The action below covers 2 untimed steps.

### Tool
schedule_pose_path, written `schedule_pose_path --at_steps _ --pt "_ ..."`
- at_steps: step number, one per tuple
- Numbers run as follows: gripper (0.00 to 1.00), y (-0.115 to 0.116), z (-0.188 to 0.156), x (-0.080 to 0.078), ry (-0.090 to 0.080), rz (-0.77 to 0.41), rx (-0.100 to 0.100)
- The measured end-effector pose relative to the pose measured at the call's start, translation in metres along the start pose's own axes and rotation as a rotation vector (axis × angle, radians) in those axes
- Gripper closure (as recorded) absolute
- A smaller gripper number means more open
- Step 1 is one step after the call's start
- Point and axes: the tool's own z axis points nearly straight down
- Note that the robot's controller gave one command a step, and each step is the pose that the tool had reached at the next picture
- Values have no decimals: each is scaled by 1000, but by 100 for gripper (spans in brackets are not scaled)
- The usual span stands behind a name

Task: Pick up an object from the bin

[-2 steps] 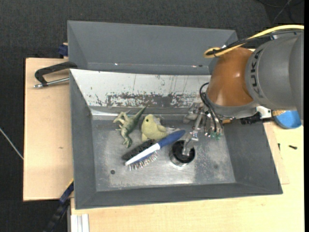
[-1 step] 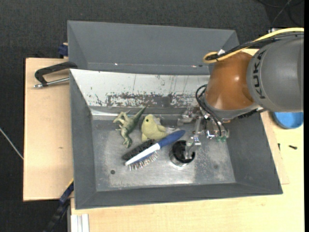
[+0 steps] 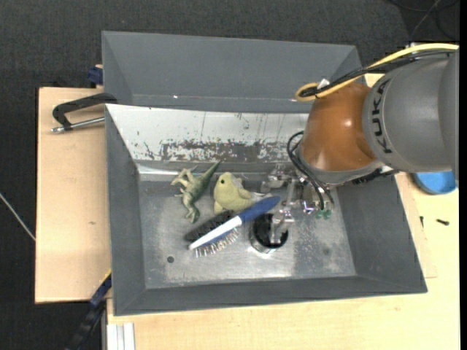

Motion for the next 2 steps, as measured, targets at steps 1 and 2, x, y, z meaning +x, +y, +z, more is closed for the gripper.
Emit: schedule_pose_path --at_steps 1,2 --pt "100 3 -1 2 11 -7 1" --pt "100 -3 -132 2 6 -18 7"
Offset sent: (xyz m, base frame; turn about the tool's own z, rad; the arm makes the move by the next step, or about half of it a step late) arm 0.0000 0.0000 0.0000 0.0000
